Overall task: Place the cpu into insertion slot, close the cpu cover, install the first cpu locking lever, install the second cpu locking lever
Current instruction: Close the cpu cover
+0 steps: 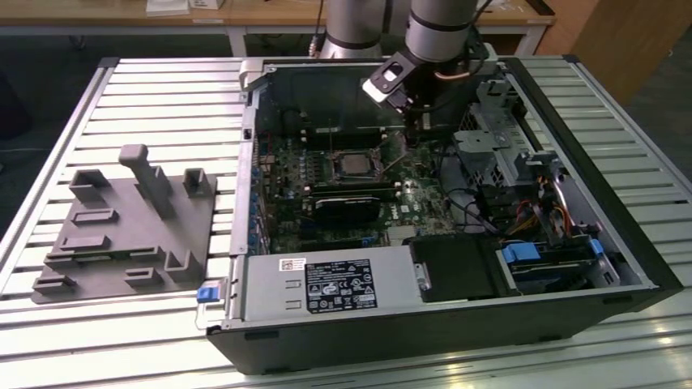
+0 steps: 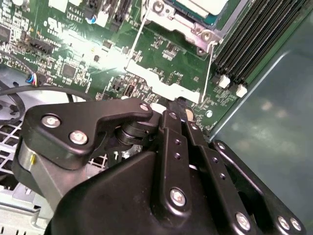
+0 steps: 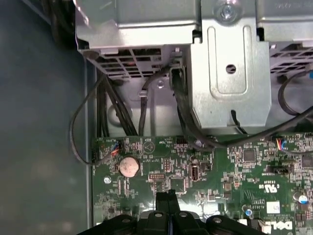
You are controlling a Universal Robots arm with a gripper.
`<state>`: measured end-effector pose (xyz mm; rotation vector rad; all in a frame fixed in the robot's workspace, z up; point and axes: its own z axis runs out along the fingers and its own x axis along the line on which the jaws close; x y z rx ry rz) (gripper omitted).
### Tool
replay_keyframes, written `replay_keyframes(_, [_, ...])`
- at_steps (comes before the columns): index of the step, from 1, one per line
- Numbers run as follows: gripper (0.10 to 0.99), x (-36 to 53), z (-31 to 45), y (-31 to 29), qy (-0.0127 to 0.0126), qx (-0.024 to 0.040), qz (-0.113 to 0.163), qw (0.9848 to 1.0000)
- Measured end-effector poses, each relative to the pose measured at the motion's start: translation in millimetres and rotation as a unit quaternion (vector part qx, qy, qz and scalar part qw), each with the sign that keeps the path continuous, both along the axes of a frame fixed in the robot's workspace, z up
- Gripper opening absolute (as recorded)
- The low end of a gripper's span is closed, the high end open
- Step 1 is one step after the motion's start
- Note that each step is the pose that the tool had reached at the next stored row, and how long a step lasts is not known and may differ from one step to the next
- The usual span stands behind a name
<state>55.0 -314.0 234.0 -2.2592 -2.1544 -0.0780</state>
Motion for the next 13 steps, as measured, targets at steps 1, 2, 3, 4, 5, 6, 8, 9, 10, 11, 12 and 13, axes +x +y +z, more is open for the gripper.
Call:
replay_keyframes(1, [0.106, -1.0, 0.0, 0.0, 0.0000, 0.0001, 0.000, 1.0000])
replay_keyframes(2, [0.106, -2.0, 0.0, 0.0, -0.0001, 0.0001, 0.000, 1.0000])
replay_keyframes(3, [0.106, -3.1, 0.0, 0.0, 0.0000, 0.0000, 0.000, 1.0000])
replay_keyframes(4, [0.106, -4.5, 0.0, 0.0, -0.0001, 0.0000, 0.000, 1.0000])
replay_keyframes(5, [0.106, -6.0, 0.0, 0.0, -0.0002, 0.0000, 0.000, 1.0000])
replay_keyframes(6, [0.106, -7.4, 0.0, 0.0, -0.0002, 0.0000, 0.000, 1.0000])
replay_keyframes(8, [0.106, -10.3, 0.0, 0.0, -0.0003, 0.0000, 0.000, 1.0000])
replay_keyframes(9, [0.106, -11.8, 0.0, 0.0, -0.0004, 0.0000, 0.000, 1.0000])
replay_keyframes(10, [0.106, -13.4, 0.0, 0.0, -0.0005, 0.0001, 0.000, 1.0000])
replay_keyframes(11, [0.106, -14.9, 0.0, 0.0, -0.0005, 0.0001, 0.000, 1.0000])
replay_keyframes(12, [0.106, -16.8, 0.0, 0.0, -0.0005, 0.0001, 0.000, 1.0000])
replay_keyframes(13, [0.106, -18.9, -0.1, 0.0, -0.0006, 0.0001, 0.000, 1.0000])
